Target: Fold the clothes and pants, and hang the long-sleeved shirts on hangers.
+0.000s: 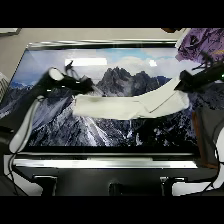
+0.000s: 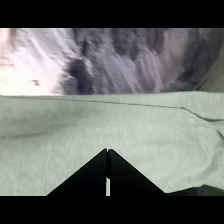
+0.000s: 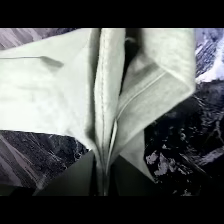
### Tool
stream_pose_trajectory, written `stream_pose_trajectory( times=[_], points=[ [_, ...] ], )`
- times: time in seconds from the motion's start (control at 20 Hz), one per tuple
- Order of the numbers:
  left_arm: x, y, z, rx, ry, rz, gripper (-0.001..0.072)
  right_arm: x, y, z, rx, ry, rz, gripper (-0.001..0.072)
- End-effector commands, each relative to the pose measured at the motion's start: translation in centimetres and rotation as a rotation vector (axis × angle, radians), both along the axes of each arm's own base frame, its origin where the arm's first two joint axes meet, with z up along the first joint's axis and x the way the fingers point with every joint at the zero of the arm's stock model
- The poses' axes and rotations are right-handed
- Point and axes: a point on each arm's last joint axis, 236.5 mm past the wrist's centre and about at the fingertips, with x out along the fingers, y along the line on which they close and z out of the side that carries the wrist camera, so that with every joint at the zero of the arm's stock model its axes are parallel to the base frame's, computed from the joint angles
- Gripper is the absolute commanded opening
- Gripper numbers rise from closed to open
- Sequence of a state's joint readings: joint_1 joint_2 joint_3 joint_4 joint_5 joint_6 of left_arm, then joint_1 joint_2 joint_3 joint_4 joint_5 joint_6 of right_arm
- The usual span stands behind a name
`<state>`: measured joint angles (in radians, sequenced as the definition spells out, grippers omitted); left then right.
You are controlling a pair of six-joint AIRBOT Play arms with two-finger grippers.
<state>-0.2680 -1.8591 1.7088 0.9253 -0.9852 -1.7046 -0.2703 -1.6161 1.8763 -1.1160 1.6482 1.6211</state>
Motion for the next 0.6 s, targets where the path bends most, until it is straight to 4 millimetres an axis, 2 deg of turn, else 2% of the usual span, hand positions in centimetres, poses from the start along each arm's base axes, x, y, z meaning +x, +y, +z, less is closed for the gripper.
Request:
stream_pose_trajectory(
  times=[0.0, 0.1, 0.35, 0.45, 0.55],
  points=[
    [-3.2, -10.1, -0.7, -0.123, 0.019, -0.084, 0.0020, -1.8, -0.6, 5.0, -0.065, -0.048, -0.019, 0.0041],
    [-5.3, -14.8, -1.3, -0.171, 0.047, -0.141, 0.0020, -2.5, -0.5, 6.4, -0.069, -0.058, -0.025, 0.0041],
    [-10.2, -25.2, -2.5, -0.308, 0.120, -0.263, 0.0020, -3.9, -0.1, 7.8, -0.066, -0.056, -0.033, 0.0041],
    [-11.9, -28.8, -2.2, -0.389, 0.152, -0.287, 0.0020, -4.3, 0.0, 8.4, -0.070, -0.068, -0.032, 0.0041],
    [-13.1, -31.1, -2.5, -0.447, 0.183, -0.267, 0.0020, -4.5, 0.1, 8.8, -0.071, -0.078, -0.036, 0.0041]
  ],
)
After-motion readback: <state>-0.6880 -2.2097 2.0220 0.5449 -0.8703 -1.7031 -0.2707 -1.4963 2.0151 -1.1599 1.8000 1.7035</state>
